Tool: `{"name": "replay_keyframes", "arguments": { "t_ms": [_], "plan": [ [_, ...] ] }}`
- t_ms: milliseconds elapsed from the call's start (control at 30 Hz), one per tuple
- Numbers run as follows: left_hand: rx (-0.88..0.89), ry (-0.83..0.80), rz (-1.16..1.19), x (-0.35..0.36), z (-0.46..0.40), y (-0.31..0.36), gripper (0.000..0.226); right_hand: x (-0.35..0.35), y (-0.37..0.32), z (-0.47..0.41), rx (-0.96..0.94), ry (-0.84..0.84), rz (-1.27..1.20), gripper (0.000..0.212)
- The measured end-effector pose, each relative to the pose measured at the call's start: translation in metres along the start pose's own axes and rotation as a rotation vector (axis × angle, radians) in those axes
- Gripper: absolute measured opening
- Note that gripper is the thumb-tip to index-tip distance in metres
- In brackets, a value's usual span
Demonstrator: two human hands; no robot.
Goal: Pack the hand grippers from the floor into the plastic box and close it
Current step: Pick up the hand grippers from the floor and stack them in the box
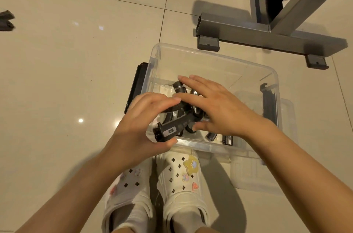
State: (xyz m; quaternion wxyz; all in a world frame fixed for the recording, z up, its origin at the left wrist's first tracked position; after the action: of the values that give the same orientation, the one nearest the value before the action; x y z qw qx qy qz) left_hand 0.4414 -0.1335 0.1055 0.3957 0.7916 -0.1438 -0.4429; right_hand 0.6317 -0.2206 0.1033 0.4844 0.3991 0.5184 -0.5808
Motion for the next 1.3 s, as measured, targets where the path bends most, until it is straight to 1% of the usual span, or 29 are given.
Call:
{"name": "replay_keyframes", "arguments": {
  "t_ms": [100, 200, 267, 367, 433, 500, 633, 700, 767, 833, 900, 933, 1000, 1067, 1133, 1233, 1300],
  "plan": [
    [-0.058, -0.077, 0.106, 0.001, -0.006, -0.001, 0.077, 0.0, 0.004, 0.001, 0.008, -0.028, -0.074, 0.082],
    [-0.096, -0.128, 0.081, 0.008, -0.011, -0.009, 0.08, -0.003, 0.007, 0.001, 0.06, -0.054, -0.082, 0.075],
    [-0.107, -0.126, 0.022, 0.013, -0.014, -0.016, 0.076, -0.001, 0.01, 0.001, 0.105, -0.052, -0.03, 0.071],
    [-0.084, -0.026, -0.197, 0.019, -0.014, -0.029, 0.069, 0.011, 0.021, 0.003, 0.184, -0.091, 0.039, 0.069],
    [-0.168, 0.013, -0.275, 0.021, -0.011, -0.034, 0.071, 0.02, 0.031, 0.003, 0.207, -0.152, 0.098, 0.066],
    [-0.236, 0.01, -0.306, 0.024, -0.007, -0.036, 0.071, 0.027, 0.039, 0.002, 0.181, -0.234, 0.165, 0.061],
    [-0.2, -0.011, -0.351, 0.026, -0.007, -0.038, 0.068, 0.045, 0.047, -0.004, 0.019, -0.387, 0.357, 0.056],
    [-0.205, 0.0, -0.335, 0.026, -0.008, -0.039, 0.067, 0.055, 0.053, -0.005, 0.002, -0.421, 0.398, 0.054],
    [-0.207, 0.003, -0.337, 0.027, -0.006, -0.04, 0.068, 0.066, 0.057, -0.004, 0.098, -0.44, 0.344, 0.062],
    [-0.202, 0.002, -0.346, 0.028, -0.007, -0.04, 0.068, 0.071, 0.06, -0.002, 0.329, -0.407, 0.161, 0.072],
    [-0.194, 0.003, -0.353, 0.028, -0.007, -0.041, 0.068, 0.069, 0.062, -0.006, 0.604, -0.329, -0.09, 0.076],
    [-0.189, 0.003, -0.354, 0.029, -0.007, -0.04, 0.067, 0.068, 0.062, -0.01, 0.728, -0.31, -0.173, 0.079],
    [-0.184, 0.011, -0.352, 0.029, -0.007, -0.04, 0.066, 0.074, 0.058, -0.019, 0.905, -0.318, -0.239, 0.09],
    [-0.191, 0.036, -0.346, 0.028, -0.007, -0.04, 0.067, 0.087, 0.049, -0.027, 1.004, -0.357, -0.228, 0.101],
    [-0.192, 0.084, -0.309, 0.029, -0.004, -0.039, 0.066, 0.103, 0.045, -0.029, 1.055, -0.396, -0.186, 0.109],
    [-0.15, 0.165, -0.227, 0.029, 0.001, -0.039, 0.057, 0.112, 0.045, -0.029, 1.081, -0.396, -0.157, 0.112],
    [-0.141, 0.188, -0.215, 0.03, 0.003, -0.04, 0.053, 0.115, 0.043, -0.028, 1.085, -0.387, -0.145, 0.112]
  ]
}}
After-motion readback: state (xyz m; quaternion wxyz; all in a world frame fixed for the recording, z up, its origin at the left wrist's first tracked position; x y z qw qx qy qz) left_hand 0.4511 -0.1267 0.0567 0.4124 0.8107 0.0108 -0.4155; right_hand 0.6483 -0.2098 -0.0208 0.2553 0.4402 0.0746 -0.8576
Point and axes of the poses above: each hand's wrist, its own z-axis away from the middle knuckle, its own x-axis out of the palm, y = z × x, the point moved 2 cm from there along -z, towards the middle knuckle, and after that the axes turned 5 degrees about y, right-handed, at the moved point
